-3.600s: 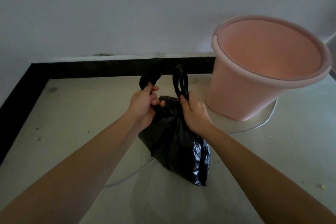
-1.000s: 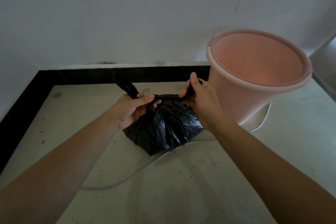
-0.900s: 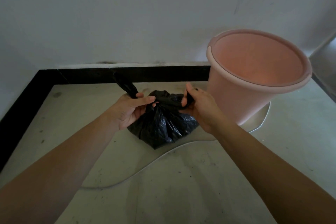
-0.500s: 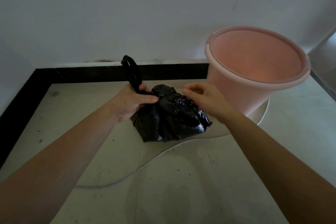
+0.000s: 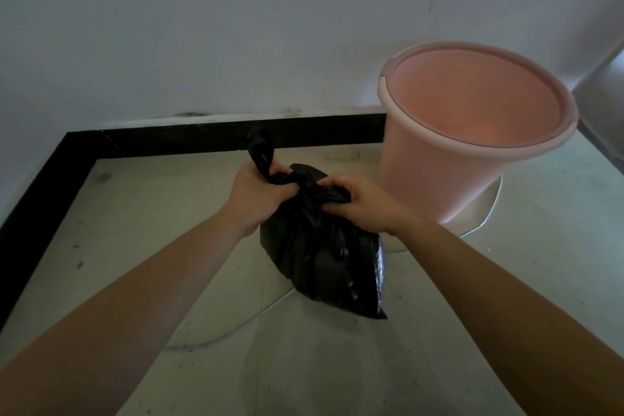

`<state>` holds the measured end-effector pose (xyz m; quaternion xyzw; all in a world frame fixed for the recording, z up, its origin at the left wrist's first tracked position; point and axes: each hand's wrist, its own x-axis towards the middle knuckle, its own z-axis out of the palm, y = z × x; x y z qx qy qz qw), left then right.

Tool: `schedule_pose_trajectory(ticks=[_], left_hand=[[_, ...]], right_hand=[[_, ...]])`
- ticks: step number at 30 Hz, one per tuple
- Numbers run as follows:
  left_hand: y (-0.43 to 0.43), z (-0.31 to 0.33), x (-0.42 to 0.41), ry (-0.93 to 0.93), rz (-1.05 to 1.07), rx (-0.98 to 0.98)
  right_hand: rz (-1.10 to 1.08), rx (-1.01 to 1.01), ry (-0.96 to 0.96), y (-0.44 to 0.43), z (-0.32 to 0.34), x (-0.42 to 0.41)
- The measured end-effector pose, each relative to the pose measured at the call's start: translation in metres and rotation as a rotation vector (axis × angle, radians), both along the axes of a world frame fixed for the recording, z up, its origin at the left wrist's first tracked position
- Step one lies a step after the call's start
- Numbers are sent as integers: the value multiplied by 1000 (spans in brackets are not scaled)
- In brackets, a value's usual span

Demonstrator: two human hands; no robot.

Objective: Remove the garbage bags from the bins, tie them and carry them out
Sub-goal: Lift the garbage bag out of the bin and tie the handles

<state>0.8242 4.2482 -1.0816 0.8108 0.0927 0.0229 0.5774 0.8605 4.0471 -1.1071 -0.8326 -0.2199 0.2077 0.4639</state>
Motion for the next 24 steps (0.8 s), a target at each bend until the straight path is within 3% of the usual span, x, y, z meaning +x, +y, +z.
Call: schedule_pose_trajectory(ticks=[4, 9, 11, 17, 24], left_hand=[[-1, -14, 2, -122, 135, 342], [-1, -17, -4, -151, 211, 424], [0, -15, -5, -82, 242, 305], [-5, -1, -2, 263, 214, -425], [0, 7, 4, 280, 127, -664]], right_hand=[[-27, 31, -20, 5, -5, -5], [-46, 104, 27, 8, -3, -8], [-53, 103, 26, 10, -2, -8], [-122, 124, -6, 12, -7, -10], [-134, 148, 76, 10, -1, -12]])
